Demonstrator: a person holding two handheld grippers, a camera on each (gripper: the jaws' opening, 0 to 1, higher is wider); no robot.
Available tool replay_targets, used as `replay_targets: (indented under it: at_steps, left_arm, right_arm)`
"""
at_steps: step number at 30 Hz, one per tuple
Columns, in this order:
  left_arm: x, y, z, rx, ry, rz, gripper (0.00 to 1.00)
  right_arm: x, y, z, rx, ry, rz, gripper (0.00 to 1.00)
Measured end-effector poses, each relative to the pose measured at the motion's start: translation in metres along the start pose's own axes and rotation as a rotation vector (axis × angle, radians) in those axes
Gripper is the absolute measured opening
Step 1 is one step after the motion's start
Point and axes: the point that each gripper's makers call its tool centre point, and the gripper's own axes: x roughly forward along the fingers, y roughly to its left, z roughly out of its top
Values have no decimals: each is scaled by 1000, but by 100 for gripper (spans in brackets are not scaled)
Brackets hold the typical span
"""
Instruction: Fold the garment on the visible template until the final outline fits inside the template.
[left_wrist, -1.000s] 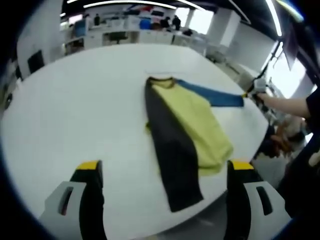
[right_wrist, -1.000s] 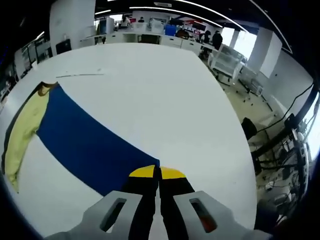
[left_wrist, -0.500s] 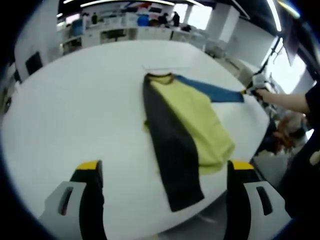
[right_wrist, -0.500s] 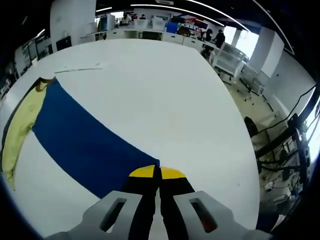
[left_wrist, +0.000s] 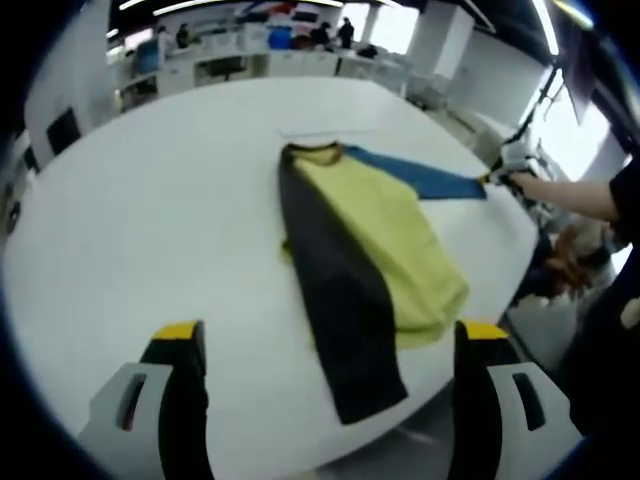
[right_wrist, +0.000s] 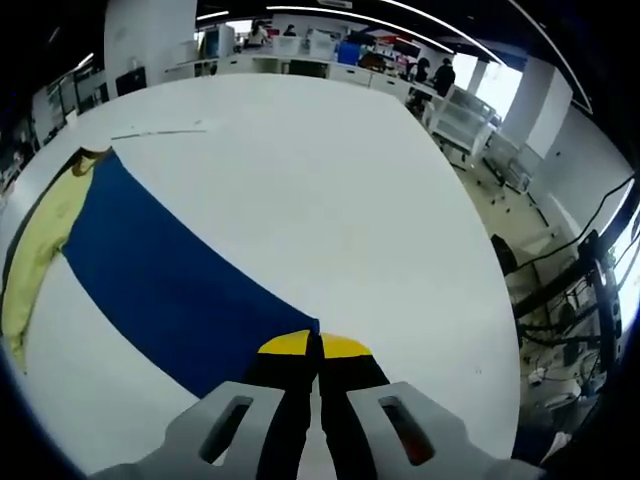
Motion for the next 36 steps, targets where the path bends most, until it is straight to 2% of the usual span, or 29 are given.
replay_targets:
  at_steps: [11, 30, 32, 36]
  left_arm:
    - [1, 0, 0, -1, 4, 3, 99]
    - [-1, -1, -1, 12, 11, 10, 99]
    - [-1, -1, -1, 14, 11, 11, 99]
    - [-3, -2, 2, 17, 7, 13, 99]
  right_arm:
    - [5, 1, -4, -25, 22, -1, 2]
    - [8, -2, -2, -40, 17, -5, 2]
    - [8, -3, -1, -29, 8, -4, 2]
    - [3, -7, 8, 34, -63, -10, 3]
